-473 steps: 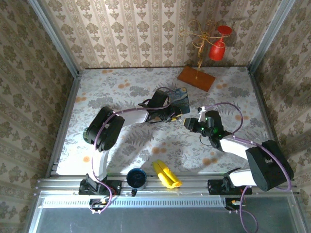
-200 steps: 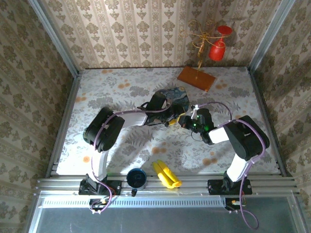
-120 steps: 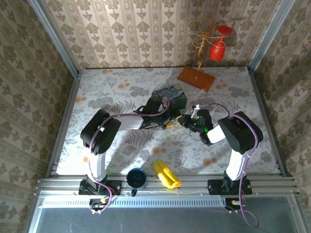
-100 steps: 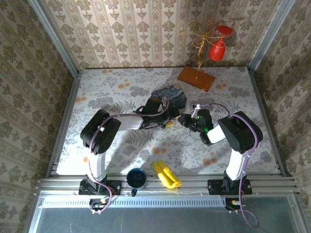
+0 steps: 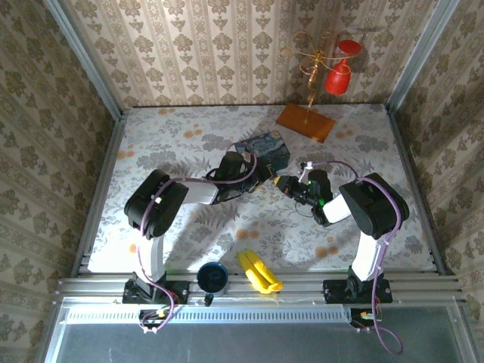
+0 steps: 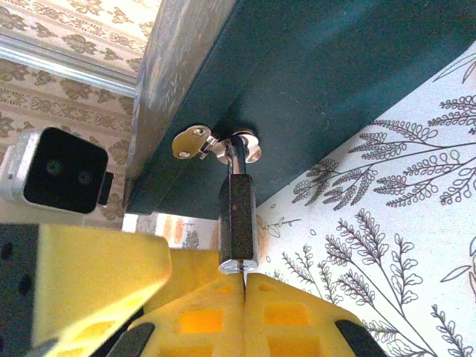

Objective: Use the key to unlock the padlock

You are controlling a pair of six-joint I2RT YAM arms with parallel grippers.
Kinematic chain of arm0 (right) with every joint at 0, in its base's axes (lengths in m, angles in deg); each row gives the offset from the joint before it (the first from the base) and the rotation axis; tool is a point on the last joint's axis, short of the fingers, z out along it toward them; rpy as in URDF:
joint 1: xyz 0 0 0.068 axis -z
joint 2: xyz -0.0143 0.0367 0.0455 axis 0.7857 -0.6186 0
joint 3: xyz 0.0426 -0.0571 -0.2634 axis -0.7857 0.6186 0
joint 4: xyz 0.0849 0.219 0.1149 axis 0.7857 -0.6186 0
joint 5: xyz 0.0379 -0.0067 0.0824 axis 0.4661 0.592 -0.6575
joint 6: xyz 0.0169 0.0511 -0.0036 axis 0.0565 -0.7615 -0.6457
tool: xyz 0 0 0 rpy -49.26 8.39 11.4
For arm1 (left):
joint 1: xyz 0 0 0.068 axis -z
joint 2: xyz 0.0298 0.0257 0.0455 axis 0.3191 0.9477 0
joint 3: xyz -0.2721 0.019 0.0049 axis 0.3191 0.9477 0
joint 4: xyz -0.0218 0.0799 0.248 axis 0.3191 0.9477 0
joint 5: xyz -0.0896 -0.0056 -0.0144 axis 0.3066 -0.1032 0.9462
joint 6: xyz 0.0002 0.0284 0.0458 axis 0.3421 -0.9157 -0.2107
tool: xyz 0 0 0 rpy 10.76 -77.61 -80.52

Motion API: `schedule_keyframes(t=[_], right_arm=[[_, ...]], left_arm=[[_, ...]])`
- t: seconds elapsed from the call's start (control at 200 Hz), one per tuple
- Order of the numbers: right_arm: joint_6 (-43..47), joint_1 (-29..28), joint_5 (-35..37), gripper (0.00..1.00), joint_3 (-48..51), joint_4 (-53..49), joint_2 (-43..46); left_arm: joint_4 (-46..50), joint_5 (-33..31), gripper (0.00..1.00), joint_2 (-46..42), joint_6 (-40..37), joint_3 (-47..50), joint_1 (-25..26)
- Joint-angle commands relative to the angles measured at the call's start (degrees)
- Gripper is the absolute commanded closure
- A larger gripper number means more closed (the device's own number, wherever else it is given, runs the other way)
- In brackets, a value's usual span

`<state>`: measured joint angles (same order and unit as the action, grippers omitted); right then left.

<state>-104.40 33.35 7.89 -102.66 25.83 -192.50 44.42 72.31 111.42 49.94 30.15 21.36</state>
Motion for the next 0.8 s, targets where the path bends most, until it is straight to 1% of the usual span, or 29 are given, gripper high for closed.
schedule_keyframes(t=[0.0, 0.455, 0.475, 0.495, 0.505, 0.74, 0.75, 0.765, 0.795], right_arm=[[-0.8, 0.3, -1.5, 1.0, -0.4, 3.7, 0.6], [-2.4, 0.2, -1.7, 1.0, -1.0, 4.7, 0.1], [-2.4, 0.2, -1.7, 1.0, -1.1, 4.8, 0.0], [-2.6, 0.2, -1.8, 1.0, -1.1, 4.9, -0.1], [-2.6, 0.2, -1.8, 1.0, -1.1, 4.9, -0.1], [-5.0, 0.0, -1.5, 1.0, -1.4, 6.9, -2.0], [-5.1, 0.1, -1.4, 1.0, -1.4, 7.1, -2.1], [-5.3, 0.1, -1.4, 1.0, -1.4, 7.3, -2.3], [-5.7, 0.0, -1.2, 1.0, -1.2, 7.7, -2.7]], left_arm=[[-9.5, -0.3, 0.5, 1.6, 0.1, 0.8, -0.1], [-12.6, 1.0, 0.53, 6.2, 3.1, -0.3, 0.2], [-12.8, 1.0, 0.54, 6.3, 3.2, -0.4, 0.2], [-13.0, 1.0, 0.61, 6.5, 3.2, -0.5, 0.3], [-13.1, 1.0, 0.62, 6.5, 3.2, -0.6, 0.2], [-15.4, 1.0, 0.68, 8.1, 4.8, -1.4, 0.3], [-15.7, 1.0, 0.7, 8.2, 5.0, -1.3, 0.3], [-15.9, 1.0, 0.75, 8.3, 5.2, -1.3, 0.3], [-16.4, 1.1, 0.77, 8.6, 5.5, -1.2, 0.2]])
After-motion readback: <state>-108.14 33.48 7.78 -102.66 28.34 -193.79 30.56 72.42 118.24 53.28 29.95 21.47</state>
